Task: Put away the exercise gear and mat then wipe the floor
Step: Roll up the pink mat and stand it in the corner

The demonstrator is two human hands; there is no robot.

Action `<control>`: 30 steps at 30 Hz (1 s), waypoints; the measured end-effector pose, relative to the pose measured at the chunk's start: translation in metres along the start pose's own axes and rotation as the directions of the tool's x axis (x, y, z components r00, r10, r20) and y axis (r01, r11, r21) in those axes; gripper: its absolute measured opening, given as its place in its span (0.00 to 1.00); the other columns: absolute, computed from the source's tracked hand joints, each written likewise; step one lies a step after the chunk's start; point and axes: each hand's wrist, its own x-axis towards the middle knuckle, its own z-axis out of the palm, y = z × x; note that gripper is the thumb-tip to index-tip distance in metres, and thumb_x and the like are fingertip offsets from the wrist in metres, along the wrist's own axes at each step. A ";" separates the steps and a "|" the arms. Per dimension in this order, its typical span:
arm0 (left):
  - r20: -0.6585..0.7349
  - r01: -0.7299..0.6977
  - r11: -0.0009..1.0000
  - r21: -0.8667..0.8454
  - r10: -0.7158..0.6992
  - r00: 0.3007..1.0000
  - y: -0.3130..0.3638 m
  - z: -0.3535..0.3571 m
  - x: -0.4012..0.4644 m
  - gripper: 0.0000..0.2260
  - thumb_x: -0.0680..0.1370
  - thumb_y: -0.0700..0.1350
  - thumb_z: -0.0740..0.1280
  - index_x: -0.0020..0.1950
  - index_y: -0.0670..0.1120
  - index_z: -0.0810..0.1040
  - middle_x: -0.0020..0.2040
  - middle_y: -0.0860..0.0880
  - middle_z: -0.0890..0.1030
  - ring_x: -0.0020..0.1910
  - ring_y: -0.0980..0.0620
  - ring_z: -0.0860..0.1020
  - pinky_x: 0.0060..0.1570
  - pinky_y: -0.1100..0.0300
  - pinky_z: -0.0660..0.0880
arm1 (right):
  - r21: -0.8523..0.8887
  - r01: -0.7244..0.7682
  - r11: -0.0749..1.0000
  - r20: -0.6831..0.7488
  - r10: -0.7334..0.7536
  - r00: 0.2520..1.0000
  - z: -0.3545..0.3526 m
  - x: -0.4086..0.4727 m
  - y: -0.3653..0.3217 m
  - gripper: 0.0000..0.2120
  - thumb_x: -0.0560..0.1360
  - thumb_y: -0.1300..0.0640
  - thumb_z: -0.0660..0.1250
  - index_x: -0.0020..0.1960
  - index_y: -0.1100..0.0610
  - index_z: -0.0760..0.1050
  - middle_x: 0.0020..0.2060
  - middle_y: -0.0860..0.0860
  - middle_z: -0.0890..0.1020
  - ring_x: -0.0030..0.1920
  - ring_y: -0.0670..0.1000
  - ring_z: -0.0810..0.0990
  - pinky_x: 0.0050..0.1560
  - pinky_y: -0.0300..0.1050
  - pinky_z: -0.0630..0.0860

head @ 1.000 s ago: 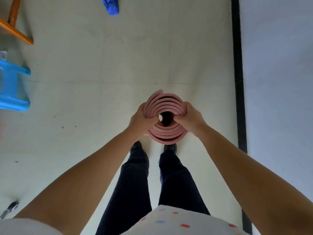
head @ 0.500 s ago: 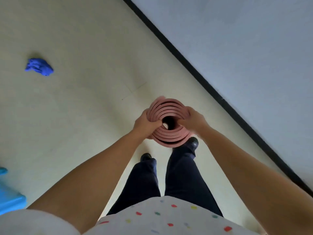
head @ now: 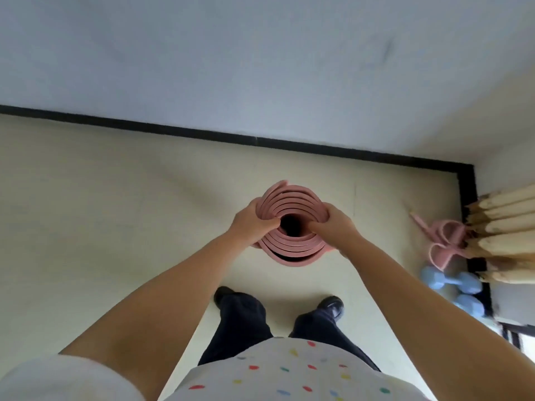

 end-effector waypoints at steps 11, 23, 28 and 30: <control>0.329 -0.242 0.946 0.214 0.164 0.930 0.169 0.264 0.052 0.25 0.72 0.49 0.70 0.68 0.54 0.68 0.58 0.50 0.79 0.54 0.48 0.78 0.40 0.54 0.81 | 0.239 -0.159 0.958 -0.362 0.240 0.901 -0.244 -0.025 0.148 0.20 0.73 0.57 0.67 0.64 0.53 0.70 0.46 0.50 0.76 0.43 0.51 0.75 0.29 0.37 0.69; 0.573 -0.465 0.796 0.388 0.187 0.798 0.340 0.392 0.202 0.25 0.73 0.47 0.70 0.68 0.50 0.67 0.56 0.51 0.76 0.53 0.52 0.75 0.50 0.57 0.75 | 0.561 -0.183 0.807 -0.444 0.480 0.756 -0.397 0.087 0.174 0.21 0.74 0.55 0.66 0.66 0.54 0.70 0.51 0.53 0.79 0.46 0.53 0.78 0.30 0.38 0.72; 0.702 -0.564 0.708 0.425 0.136 0.699 0.425 0.438 0.254 0.29 0.73 0.48 0.70 0.71 0.49 0.63 0.58 0.50 0.75 0.52 0.51 0.75 0.46 0.57 0.76 | 0.681 -0.168 0.713 -0.442 0.583 0.682 -0.457 0.124 0.166 0.20 0.74 0.55 0.66 0.66 0.54 0.69 0.50 0.53 0.79 0.40 0.49 0.77 0.24 0.32 0.68; 0.722 -0.596 0.667 0.447 0.125 0.681 0.448 0.460 0.267 0.31 0.72 0.48 0.71 0.71 0.49 0.62 0.57 0.50 0.75 0.52 0.50 0.76 0.48 0.56 0.77 | 0.724 -0.155 0.672 -0.436 0.621 0.651 -0.477 0.132 0.169 0.20 0.74 0.56 0.66 0.65 0.54 0.70 0.49 0.53 0.79 0.38 0.48 0.77 0.25 0.32 0.68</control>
